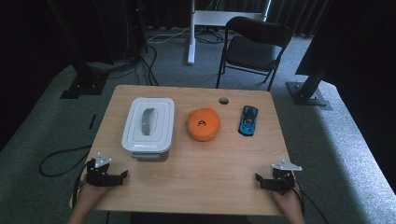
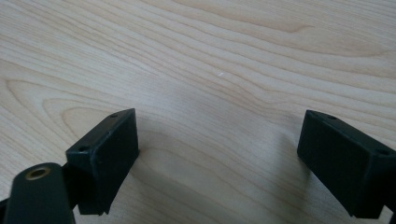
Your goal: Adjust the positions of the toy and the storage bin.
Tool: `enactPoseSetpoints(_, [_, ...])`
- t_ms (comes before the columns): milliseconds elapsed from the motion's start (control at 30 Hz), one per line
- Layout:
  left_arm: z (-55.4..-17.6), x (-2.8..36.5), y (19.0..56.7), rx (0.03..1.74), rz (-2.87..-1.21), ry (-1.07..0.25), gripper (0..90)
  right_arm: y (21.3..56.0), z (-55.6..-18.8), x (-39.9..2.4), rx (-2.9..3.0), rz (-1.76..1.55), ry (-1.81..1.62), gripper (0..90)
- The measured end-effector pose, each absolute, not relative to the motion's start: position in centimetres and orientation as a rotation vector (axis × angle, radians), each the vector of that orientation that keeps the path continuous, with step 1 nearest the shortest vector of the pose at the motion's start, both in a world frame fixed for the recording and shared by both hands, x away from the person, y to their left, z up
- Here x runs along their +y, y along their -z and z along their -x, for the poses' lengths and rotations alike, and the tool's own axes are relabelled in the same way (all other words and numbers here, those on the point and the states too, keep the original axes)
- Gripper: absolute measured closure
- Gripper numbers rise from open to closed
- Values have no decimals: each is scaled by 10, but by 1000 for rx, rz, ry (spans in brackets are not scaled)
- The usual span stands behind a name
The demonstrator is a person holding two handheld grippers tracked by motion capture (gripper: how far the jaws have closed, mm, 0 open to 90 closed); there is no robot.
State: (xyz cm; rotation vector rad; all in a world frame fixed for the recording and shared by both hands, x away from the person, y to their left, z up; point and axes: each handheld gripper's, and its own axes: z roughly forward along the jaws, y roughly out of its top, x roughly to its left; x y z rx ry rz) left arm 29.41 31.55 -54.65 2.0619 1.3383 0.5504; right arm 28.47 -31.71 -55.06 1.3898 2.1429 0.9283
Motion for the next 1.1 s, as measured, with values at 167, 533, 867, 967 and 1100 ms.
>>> enactPoseSetpoints(167, [-295, 317, 546, 1326, -2069, -545, 13, 551, -284, -318, 2139, -1393, -926, 117])
enactPoseSetpoints(533, [-295, 318, 546, 1316, -2075, -542, 14, 551, -280, -319, 2123, -1412, -921, 120])
enactPoseSetpoints(867, [-295, 318, 546, 1316, -2075, -541, 13, 547, -282, -312, 2144, -1439, -878, 118])
enactPoseSetpoints(967, [-295, 318, 546, 1316, -2075, -541, 14, 545, -284, -310, 2157, -1451, -883, 119])
enactPoseSetpoints(1100, [-295, 318, 546, 1315, -2076, -541, 14, 544, -288, -306, 2135, -1462, -859, 122])
